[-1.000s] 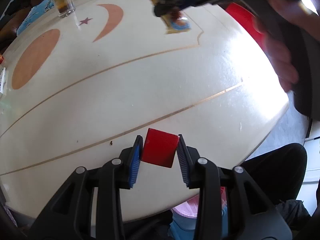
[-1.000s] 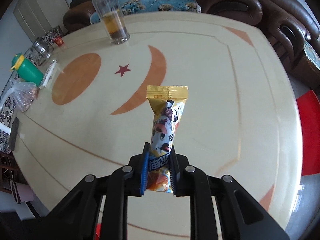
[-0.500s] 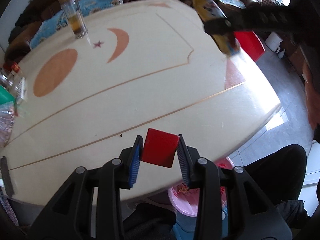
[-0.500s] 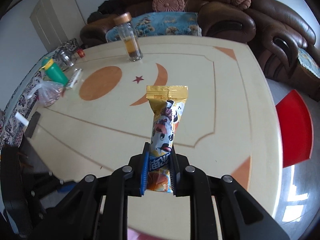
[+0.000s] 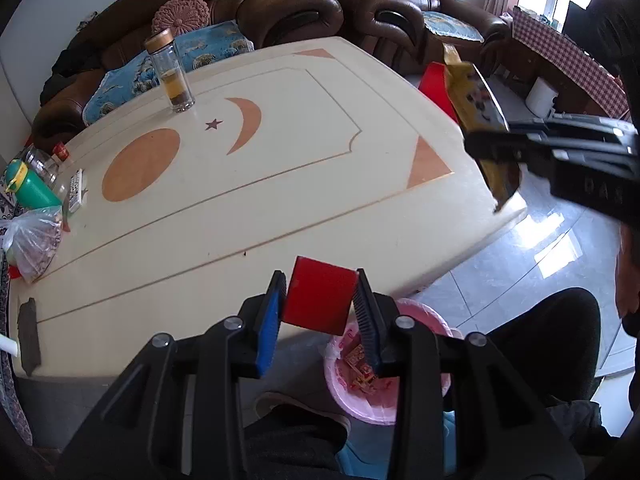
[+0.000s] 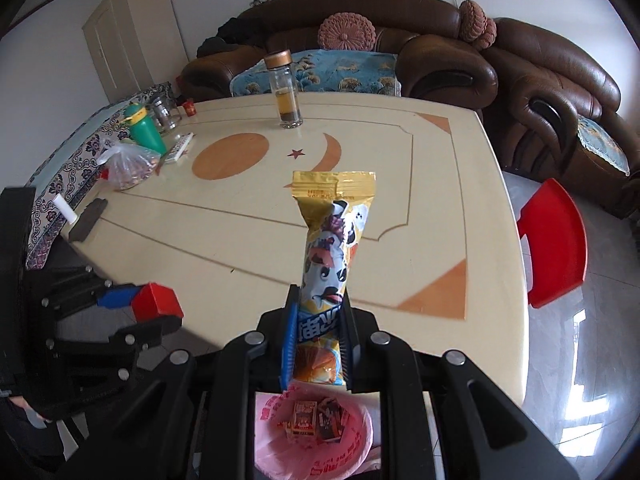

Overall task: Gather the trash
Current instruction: 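Lift the red cube and snack bar and carry both tools over the pink bin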

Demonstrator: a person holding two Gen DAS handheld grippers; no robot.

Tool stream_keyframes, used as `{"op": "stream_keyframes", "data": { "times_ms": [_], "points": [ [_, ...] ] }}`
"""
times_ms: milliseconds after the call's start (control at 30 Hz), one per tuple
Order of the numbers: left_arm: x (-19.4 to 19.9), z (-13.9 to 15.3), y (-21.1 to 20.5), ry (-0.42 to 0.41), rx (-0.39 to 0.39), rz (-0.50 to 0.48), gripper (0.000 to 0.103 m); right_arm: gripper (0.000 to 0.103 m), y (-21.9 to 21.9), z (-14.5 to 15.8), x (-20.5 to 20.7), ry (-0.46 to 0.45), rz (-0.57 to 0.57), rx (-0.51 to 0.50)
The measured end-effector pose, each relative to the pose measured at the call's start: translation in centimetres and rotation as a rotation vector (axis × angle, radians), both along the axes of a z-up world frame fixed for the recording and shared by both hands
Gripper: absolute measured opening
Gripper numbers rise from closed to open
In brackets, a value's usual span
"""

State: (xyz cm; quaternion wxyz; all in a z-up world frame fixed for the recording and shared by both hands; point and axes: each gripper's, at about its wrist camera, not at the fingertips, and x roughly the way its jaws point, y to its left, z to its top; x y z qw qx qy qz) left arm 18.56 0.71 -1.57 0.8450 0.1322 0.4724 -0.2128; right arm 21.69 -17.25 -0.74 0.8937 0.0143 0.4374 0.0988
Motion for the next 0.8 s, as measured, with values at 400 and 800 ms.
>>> {"op": "stream_keyframes", "data": {
  "times_ms": [400, 800],
  "points": [
    [-3.6, -2.8, -0.5, 0.059, -0.029, -0.025, 0.035, 0.018, -0.6, -3.0, -6.6, 0.042, -0.007, -0.015],
    [-6.3, -9.4, -2.5, 0.144, -0.003, -0.044, 0.035, 0.018, 0.2, -9.8, -10.2, 0.133, -0.010, -0.022]
  ]
}}
